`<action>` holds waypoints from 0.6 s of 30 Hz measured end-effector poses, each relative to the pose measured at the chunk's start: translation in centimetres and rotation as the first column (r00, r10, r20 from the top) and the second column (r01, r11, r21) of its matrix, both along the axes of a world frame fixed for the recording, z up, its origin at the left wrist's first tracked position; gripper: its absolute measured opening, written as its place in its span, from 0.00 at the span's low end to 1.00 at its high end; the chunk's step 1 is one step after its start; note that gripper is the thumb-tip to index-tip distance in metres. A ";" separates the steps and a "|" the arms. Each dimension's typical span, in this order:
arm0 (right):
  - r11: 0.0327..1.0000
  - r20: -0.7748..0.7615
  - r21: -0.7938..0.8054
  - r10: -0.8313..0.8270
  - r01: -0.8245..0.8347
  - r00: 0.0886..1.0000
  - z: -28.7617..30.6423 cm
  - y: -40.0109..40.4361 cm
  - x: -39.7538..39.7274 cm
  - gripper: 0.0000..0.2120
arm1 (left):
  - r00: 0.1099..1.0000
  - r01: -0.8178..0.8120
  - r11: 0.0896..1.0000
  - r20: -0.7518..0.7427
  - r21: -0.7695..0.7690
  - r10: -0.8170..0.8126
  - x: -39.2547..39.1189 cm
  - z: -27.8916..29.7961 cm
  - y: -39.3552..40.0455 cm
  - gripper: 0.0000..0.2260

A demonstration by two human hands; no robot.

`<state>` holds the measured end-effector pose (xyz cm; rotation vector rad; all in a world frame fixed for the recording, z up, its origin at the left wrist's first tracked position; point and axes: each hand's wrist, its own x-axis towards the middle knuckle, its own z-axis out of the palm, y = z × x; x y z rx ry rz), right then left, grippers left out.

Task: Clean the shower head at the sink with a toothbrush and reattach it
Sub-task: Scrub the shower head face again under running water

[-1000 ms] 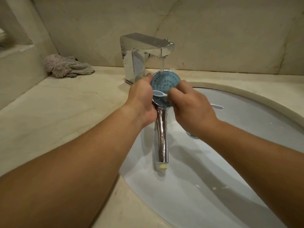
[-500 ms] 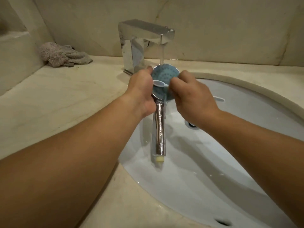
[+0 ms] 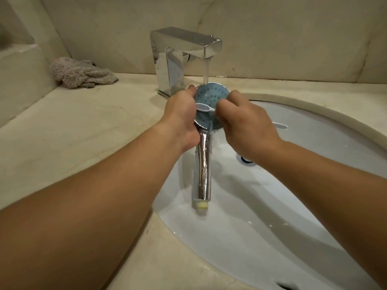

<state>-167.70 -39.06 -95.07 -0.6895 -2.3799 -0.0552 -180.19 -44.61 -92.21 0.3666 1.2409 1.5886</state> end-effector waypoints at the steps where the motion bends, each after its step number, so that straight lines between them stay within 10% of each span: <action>1: 0.999 -0.018 -0.032 -0.030 0.030 0.999 0.3 0.1 -0.1 0.03 | 1.000 0.001 1.000 0.001 0.007 -0.001 0.1 0.0 0.0 0.23; 18: 0.996 -0.076 -0.049 -0.073 0.069 0.994 1.1 1.1 0.8 0.01 | 1.000 -0.029 0.999 0.012 0.021 0.028 -0.3 0.0 -0.1 0.22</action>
